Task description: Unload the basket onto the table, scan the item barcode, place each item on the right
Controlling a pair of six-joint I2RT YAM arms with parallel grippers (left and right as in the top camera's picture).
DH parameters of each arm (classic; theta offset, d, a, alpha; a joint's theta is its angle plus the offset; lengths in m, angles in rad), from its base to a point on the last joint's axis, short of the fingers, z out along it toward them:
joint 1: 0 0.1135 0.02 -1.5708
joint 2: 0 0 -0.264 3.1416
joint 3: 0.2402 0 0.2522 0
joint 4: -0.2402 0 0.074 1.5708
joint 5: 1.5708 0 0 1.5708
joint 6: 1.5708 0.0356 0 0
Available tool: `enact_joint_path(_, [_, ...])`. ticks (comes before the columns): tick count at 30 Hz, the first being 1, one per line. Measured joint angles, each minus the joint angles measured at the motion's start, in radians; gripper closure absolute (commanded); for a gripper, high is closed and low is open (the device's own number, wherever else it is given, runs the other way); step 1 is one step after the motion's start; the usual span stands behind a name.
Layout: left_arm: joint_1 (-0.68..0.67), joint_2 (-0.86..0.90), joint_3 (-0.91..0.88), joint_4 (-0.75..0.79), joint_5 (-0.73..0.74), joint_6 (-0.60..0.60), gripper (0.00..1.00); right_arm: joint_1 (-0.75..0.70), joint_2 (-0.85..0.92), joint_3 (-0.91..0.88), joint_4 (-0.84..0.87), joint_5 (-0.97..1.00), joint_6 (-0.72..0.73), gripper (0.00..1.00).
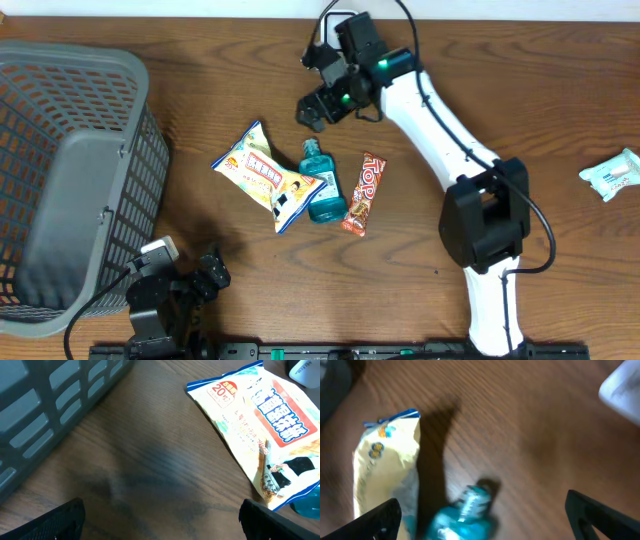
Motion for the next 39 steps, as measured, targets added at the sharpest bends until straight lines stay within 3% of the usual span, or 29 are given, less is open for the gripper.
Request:
enact_joint_path(6, [0.000,0.000,0.000,0.000,0.000,0.000,0.02,0.090,0.010,0.000,-0.009,0.116,0.235,0.28])
enact_joint_path(16, [0.000,0.000,0.000,0.000,0.000,0.000,0.02,0.165,0.184,-0.001,-0.012,0.425,0.463,0.41])
enact_joint_path(25, [0.000,0.000,0.000,0.000,0.000,0.000,0.02,0.164,0.208,0.006,-0.005,0.485,0.523,0.91])
enact_joint_path(39, [0.000,0.000,0.000,0.000,0.000,0.000,0.02,0.166,0.190,-0.002,-0.008,0.492,0.528,0.96])
